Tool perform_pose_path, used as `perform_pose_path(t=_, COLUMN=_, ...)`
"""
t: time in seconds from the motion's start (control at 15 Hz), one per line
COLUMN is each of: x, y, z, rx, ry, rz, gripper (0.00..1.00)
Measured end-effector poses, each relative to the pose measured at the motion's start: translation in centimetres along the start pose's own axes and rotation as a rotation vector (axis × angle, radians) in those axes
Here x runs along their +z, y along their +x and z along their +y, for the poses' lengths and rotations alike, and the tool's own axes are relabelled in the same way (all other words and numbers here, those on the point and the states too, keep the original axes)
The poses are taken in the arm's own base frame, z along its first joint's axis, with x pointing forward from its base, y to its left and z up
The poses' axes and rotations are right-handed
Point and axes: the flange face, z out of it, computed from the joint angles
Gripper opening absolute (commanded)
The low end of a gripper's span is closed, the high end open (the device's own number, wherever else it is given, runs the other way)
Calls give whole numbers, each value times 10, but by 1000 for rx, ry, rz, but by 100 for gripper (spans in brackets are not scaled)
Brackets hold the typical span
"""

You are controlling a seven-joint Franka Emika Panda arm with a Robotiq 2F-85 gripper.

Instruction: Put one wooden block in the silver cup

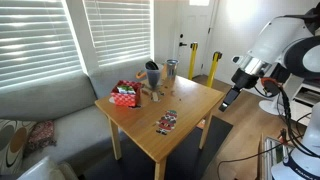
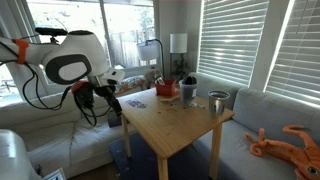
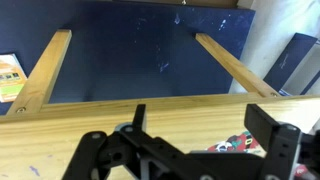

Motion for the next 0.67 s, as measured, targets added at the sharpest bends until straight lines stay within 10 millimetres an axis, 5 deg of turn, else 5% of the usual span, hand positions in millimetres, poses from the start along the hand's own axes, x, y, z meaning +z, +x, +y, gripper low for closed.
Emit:
perform_pose_path(t=0.2, x=15, y=-7, z=4, rx=6, ry=-9, rz=-41, gripper=100)
perform_pose_path(t=0.67, x=17, y=-7, z=4, rx=6, ry=-10, rz=-46, gripper=100)
